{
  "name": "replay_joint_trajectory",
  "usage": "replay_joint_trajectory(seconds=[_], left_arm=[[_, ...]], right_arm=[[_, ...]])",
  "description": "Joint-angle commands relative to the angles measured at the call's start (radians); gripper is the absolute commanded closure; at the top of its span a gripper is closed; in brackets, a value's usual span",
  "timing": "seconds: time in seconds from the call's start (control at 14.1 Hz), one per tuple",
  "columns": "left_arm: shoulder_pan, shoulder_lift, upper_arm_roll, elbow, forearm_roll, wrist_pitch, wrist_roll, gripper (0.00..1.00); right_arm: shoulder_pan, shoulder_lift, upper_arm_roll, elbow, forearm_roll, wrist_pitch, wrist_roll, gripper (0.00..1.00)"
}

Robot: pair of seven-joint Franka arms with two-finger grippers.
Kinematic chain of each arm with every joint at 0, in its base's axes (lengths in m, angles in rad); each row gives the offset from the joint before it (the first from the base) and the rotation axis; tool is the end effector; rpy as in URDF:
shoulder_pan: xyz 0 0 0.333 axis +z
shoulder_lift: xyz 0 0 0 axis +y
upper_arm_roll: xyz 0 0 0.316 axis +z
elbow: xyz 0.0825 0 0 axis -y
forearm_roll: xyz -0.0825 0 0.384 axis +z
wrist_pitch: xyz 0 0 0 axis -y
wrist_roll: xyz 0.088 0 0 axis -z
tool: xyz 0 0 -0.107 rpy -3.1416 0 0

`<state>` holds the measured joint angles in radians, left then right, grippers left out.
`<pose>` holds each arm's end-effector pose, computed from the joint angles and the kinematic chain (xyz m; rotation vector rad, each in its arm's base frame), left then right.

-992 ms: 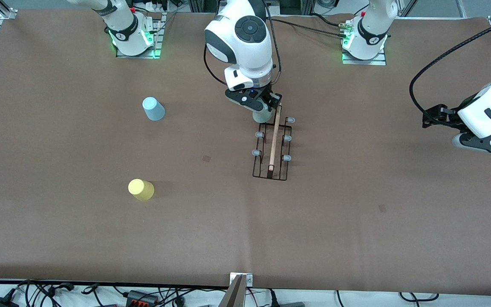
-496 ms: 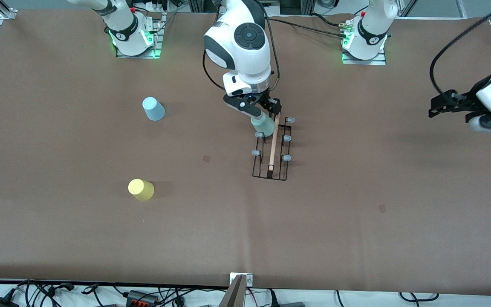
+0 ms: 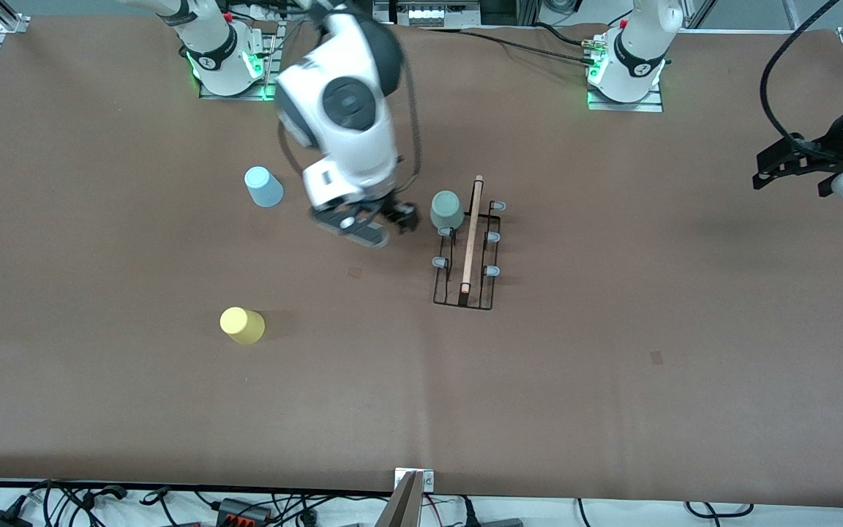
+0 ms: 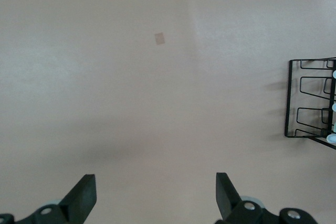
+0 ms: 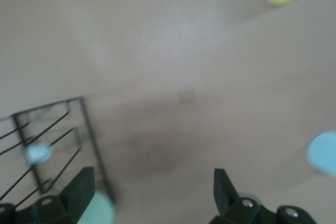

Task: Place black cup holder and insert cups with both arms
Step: 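Open the right gripper and move it toward the yellow cup, then grasp the yellow cup with the right gripper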

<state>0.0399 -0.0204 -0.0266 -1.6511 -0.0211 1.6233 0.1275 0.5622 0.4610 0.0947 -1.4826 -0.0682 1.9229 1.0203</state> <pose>0.5515 0.0050 0.6023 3.1156 -0.1762 -0.0093 0.5536 0.4083 0.4086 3.0662 -0.5401 0.0058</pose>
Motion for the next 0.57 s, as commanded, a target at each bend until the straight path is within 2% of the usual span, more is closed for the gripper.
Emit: replay_joint_trajectory(seconds=[0.0, 0.35, 0.5], left_arm=[[-0.008, -0.010, 0.004, -0.012, -0.010, 0.012, 0.020, 0.00], [-0.009, -0.009, 0.002, -0.007, -0.011, 0.009, 0.018, 0.00], [-0.009, -0.007, 0.002, -0.007, -0.011, 0.007, 0.018, 0.00]], right_arm=[[-0.123, -0.030, 0.016, -0.015, -0.016, -0.032, -0.184, 0.00], [-0.292, -0.036, 0.008, -0.093, -0.025, -0.006, -0.481, 0.00], [-0.358, -0.038, 0.008, -0.163, -0.027, 0.103, -0.569, 0.00]])
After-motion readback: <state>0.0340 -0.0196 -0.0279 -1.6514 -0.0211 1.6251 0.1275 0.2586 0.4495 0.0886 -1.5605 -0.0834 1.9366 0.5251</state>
